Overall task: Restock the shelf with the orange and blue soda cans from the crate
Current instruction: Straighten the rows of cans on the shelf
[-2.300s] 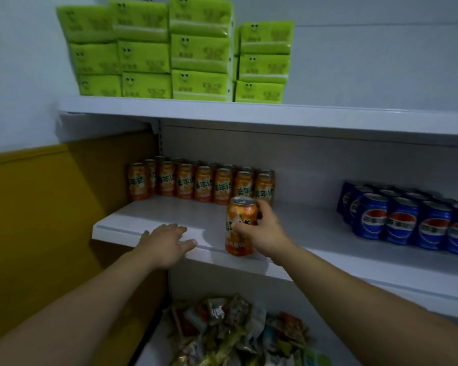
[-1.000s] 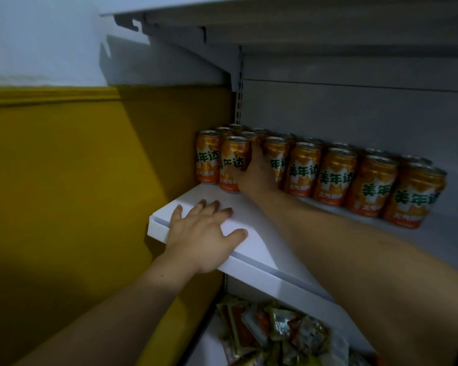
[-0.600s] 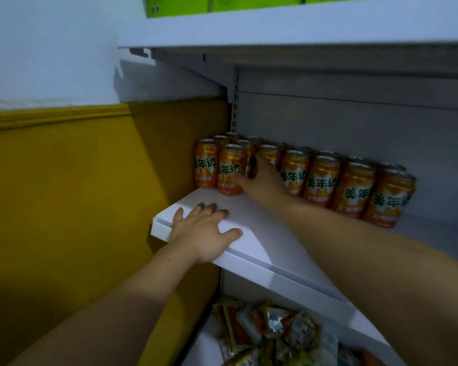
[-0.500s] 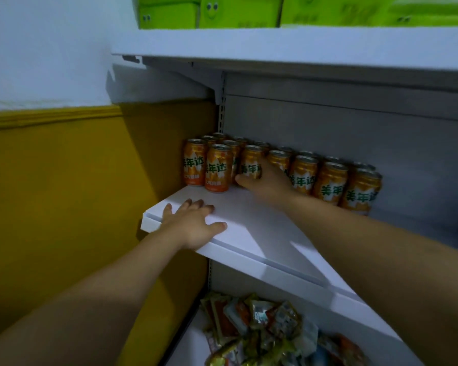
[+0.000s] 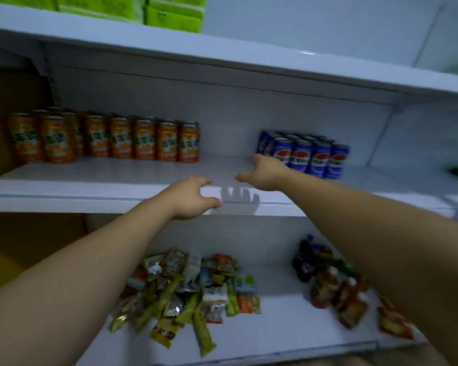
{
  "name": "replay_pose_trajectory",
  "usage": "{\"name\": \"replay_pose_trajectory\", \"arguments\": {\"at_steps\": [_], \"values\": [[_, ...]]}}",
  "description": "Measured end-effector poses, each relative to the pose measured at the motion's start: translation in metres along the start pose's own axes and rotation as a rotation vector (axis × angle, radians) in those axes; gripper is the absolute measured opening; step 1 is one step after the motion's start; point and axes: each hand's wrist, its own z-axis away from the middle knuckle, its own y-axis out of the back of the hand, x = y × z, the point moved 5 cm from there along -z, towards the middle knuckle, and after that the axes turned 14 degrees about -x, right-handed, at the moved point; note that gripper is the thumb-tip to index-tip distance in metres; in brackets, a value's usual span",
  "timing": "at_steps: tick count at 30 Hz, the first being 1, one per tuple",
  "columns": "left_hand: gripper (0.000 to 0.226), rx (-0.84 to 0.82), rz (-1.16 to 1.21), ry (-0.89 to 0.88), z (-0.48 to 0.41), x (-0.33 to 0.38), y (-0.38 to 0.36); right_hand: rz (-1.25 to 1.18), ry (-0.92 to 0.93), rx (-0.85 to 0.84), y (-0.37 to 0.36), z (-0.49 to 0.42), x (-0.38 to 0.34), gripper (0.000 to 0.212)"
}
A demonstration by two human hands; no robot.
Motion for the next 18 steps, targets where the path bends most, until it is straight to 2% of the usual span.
{"name": "replay_pose_trajectory", "arguments": {"at_steps": [11,18], "values": [[0.074,-0.275,-0.269,-0.460,-0.004,0.249,-0.147,-0.070,-0.453,0.143,0.016,0.208,0.247,0.082],[0.071,-0.534,-0.418,-0.655,0.011,0.361,-0.298,-0.163,-0.799,0.117,-0.042,0.356,0.381,0.080]]}}
